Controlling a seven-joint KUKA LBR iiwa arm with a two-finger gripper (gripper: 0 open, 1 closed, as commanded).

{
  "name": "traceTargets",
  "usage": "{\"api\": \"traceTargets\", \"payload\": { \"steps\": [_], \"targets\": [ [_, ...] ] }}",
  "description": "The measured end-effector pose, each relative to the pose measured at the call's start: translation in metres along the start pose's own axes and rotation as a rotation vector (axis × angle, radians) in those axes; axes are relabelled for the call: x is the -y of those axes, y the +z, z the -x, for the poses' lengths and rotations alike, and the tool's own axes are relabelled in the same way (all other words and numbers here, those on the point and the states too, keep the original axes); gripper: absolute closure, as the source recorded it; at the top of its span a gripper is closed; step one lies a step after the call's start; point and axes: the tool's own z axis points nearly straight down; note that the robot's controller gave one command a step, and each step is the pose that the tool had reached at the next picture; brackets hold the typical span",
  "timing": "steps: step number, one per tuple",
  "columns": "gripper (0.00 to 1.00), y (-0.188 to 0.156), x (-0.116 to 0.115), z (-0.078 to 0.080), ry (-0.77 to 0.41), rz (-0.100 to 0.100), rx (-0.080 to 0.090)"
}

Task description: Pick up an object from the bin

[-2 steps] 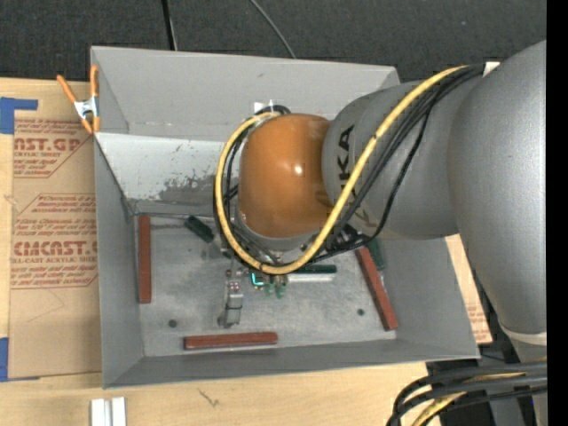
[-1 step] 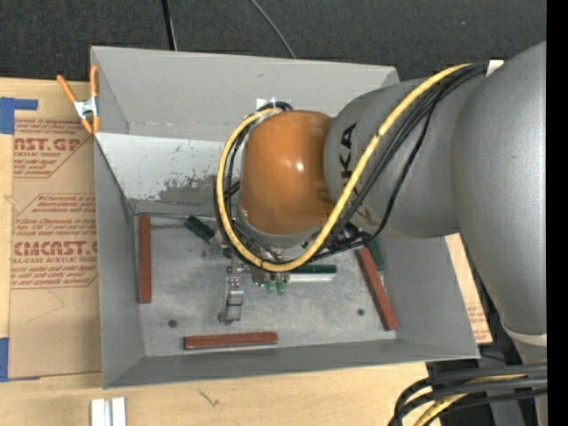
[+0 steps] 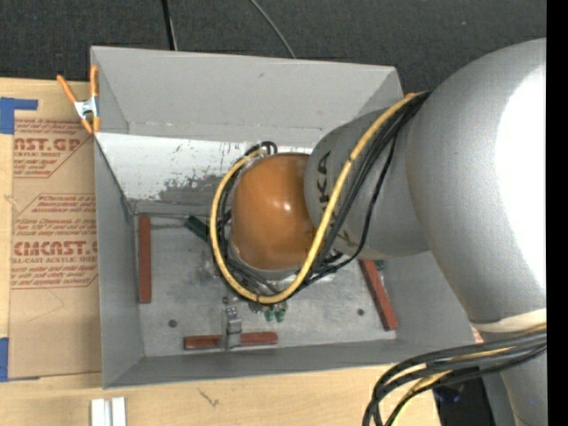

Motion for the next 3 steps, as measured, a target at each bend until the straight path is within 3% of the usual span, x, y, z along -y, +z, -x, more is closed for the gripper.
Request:
{"api": "traceTargets", "payload": {
  "steps": [1, 2, 3],
  "targets": [
    [0.0, 0.039, -0.001, -0.002, -0.034, 0.001, 0.005],
    [0.0, 0.009, 0.041, -0.015, -0.025, 0.0, -0.003],
    [0.0, 0.035, -0.017, -0.005, -0.025, 0.001, 0.01]
  ]
}}
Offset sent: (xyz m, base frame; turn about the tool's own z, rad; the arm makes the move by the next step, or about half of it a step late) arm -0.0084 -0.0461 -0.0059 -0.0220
